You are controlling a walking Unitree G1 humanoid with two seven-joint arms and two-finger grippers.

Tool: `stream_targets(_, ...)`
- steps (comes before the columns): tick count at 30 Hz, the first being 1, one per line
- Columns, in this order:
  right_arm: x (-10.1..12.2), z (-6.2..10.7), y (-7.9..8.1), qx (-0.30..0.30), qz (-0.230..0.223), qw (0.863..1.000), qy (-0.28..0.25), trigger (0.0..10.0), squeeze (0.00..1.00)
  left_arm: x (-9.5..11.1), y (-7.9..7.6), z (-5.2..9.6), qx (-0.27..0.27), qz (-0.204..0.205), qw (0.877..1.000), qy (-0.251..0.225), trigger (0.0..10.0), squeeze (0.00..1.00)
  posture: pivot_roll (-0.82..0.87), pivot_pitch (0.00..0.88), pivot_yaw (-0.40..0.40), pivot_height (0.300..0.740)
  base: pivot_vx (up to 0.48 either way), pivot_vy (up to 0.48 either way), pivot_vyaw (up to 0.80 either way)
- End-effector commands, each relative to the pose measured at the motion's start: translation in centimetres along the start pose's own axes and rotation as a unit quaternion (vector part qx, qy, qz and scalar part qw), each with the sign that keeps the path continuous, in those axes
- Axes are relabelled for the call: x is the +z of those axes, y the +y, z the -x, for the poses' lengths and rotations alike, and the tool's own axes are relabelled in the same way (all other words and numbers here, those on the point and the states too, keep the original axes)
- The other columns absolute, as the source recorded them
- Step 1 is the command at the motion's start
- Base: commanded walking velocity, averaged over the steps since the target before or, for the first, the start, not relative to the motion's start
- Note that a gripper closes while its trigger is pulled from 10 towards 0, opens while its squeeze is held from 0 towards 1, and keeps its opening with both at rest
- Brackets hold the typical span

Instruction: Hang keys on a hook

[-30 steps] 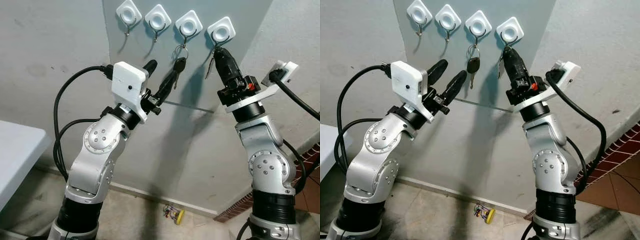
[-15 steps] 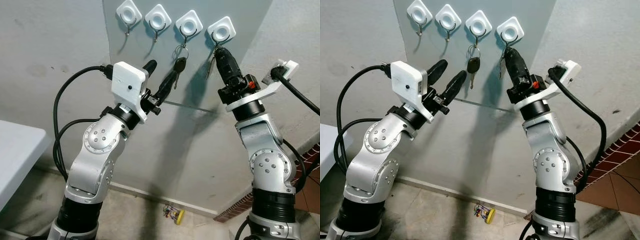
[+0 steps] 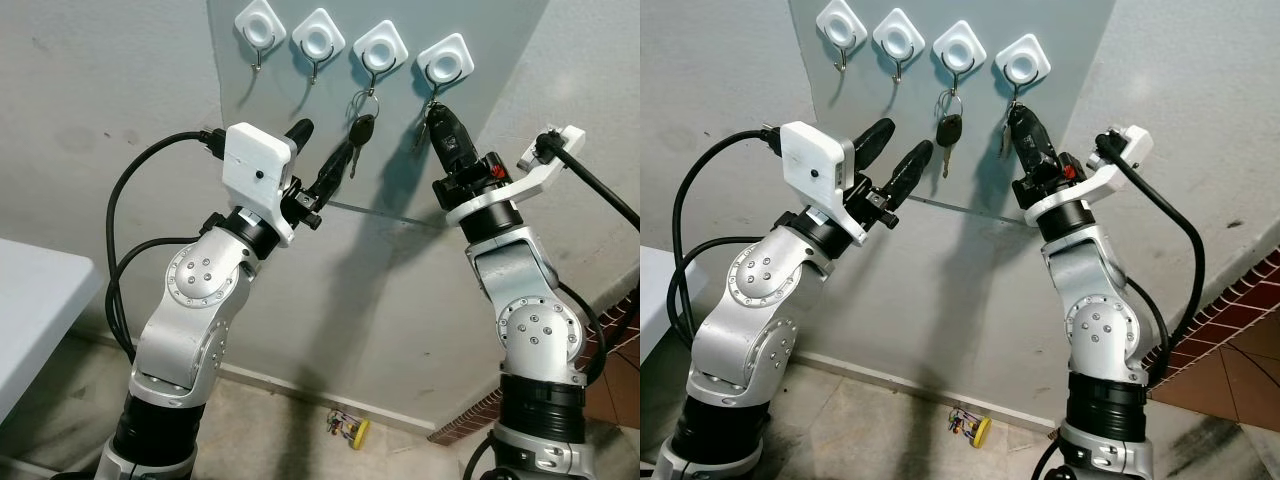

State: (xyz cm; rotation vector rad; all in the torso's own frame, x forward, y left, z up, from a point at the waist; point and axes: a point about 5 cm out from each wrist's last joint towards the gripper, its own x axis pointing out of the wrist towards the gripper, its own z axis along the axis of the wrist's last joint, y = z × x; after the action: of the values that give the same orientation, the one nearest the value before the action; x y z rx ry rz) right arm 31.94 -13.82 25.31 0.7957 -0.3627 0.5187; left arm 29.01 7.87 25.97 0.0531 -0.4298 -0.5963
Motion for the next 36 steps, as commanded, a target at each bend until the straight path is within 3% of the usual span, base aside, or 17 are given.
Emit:
stream_targets(1, 0.4, 0.3, -0.7, -0.017, 0.002, 1.0, -0.011, 10.0, 0.99, 0.5, -0.1, 0.0, -0.003, -0.005, 1.0, -0.008, 10.0, 0.0, 0.06, 0.074, -0.066, 0.74, 0.0, 0.0, 0.0)
stream_targets(11, -0.4, 1.2, -0.9, -0.011, 0.05, 0.999, 0.0, 10.0, 1.0, 0.0, -0.1, 0.1, -0.001, -0.008, 1.0, -0.003, 10.0, 0.0, 0.06, 0.059, -0.065, 0.74, 0.0, 0.0, 0.0)
stream_targets(15, -0.9, 1.6, -1.3, -0.015, 0.063, 0.998, 0.013, 10.0, 1.0, -1.1, -0.1, 0.3, 0.011, 0.0, 1.0, 0.01, 10.0, 0.0, 0.06, 0.056, -0.065, 0.74, 0.0, 0.0, 0.0)
stream_targets(18, -2.0, 2.7, -2.6, -0.036, 0.104, 0.993, 0.037, 10.0, 1.0, -2.8, 0.3, 1.0, 0.038, 0.004, 0.999, 0.023, 10.0, 0.0, 0.05, 0.056, -0.064, 0.74, 0.0, 0.0, 0.0)
stream_targets(22, -2.7, 3.5, -4.0, -0.066, 0.112, 0.991, 0.045, 10.0, 1.0, -3.8, 0.8, 1.4, 0.059, 0.02, 0.997, 0.036, 10.0, 0.0, 0.05, 0.055, -0.064, 0.74, 0.0, 0.0, 0.0)
stream_targets(24, -4.1, 5.0, -5.9, -0.099, 0.152, 0.981, 0.075, 10.0, 1.0, -5.6, 1.0, 2.1, 0.075, 0.027, 0.995, 0.057, 10.0, 0.0, 0.05, 0.052, -0.063, 0.74, 0.0, 0.0, 0.0)
stream_targets(28, -5.2, 6.2, -7.1, -0.121, 0.177, 0.972, 0.096, 10.0, 1.0, -8.1, 1.0, 3.2, 0.089, 0.018, 0.992, 0.092, 10.0, 0.0, 0.05, 0.046, -0.061, 0.74, 0.0, 0.0, 0.0)
stream_targets(32, -7.5, 9.2, -9.9, -0.166, 0.245, 0.943, 0.151, 10.0, 1.0, -13.3, 0.3, 6.0, 0.111, 0.056, 0.98, 0.156, 10.0, 0.0, 0.04, 0.042, -0.057, 0.74, 0.0, 0.0, 0.0)
stream_targets(36, -9.5, 12.0, -11.8, -0.187, 0.269, 0.922, 0.207, 10.0, 1.0, -17.0, -0.5, 8.1, 0.12, 0.066, 0.968, 0.209, 10.0, 0.0, 0.04, 0.04, -0.056, 0.74, 0.0, 0.0, 0.0)
